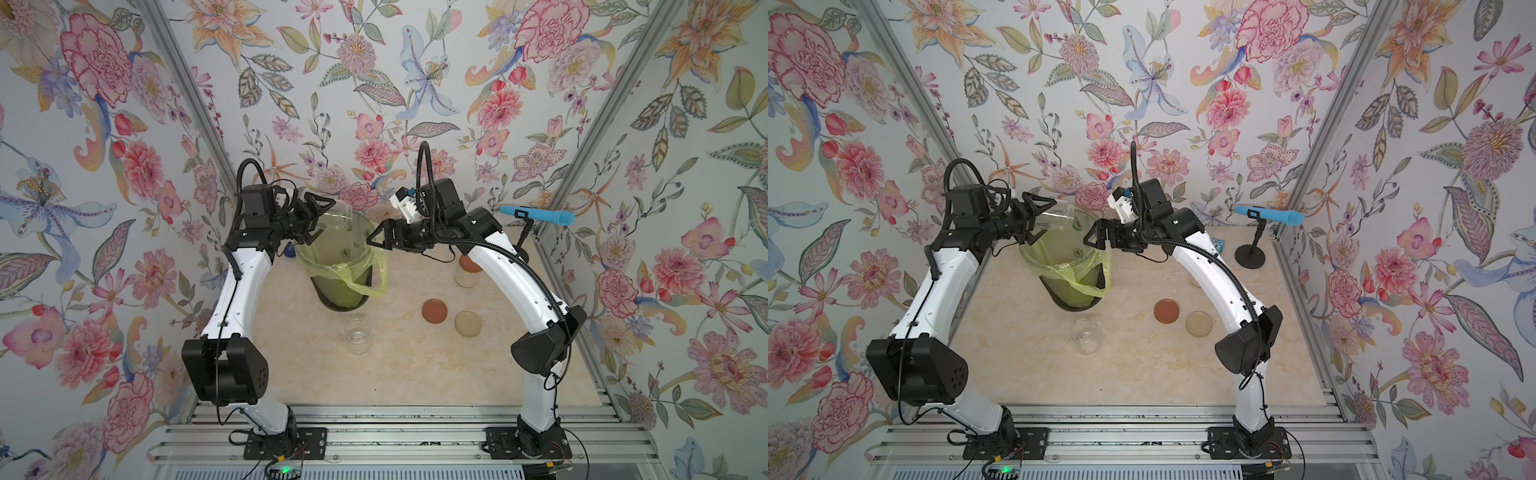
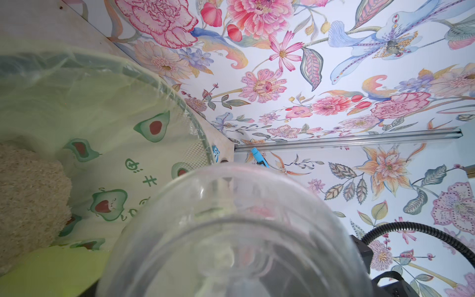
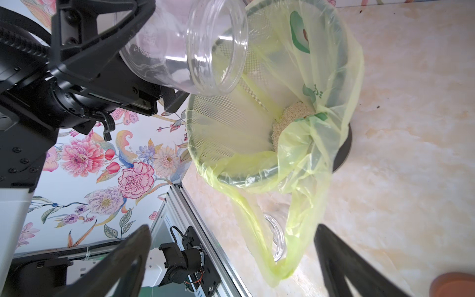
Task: Empty moldy rice from jars
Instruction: Pour the moldy rice from the jar into the trash bin.
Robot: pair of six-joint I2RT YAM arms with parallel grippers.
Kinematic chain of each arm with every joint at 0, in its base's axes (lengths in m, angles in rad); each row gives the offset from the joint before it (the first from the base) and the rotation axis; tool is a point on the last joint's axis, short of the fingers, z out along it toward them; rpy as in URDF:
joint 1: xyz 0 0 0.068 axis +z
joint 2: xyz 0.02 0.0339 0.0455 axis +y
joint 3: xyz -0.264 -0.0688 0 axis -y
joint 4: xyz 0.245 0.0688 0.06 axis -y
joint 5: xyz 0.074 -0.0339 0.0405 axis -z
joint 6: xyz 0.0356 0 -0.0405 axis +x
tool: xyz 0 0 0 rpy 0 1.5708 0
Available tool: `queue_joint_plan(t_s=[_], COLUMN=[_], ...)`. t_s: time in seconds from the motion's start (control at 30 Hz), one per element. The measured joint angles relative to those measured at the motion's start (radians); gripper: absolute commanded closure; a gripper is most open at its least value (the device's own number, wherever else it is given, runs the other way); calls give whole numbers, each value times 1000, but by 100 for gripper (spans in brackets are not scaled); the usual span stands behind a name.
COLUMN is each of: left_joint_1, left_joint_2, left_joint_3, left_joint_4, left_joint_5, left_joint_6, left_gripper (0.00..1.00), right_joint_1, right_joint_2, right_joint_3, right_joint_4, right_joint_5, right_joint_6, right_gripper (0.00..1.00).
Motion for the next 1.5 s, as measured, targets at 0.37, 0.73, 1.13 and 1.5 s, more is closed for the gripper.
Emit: queue_joint_plan(t_s=[0.37,0.73,1.13,1.5], left_joint_1=[1,-67,-387,-480], left_joint_2=[88,274,224,-27], left_joint_3=[312,734,681,443], left_joint_4=[-336,-840,-845,-594], left_joint_5=[-80,-443,-1012,-1296], left_joint_6=[238,585,686,835], left_gripper=[100,100,100,100], right_joint_1=[0,0,-67,-78], right_joint_2=[6,7,7,7], right_joint_3=[2,2,-68,-103], right_joint_4=[0,0,7,20], right_joint_5=[0,0,-11,-7], right_joint_6=[0,0,29,45], right_gripper=[0,0,0,0])
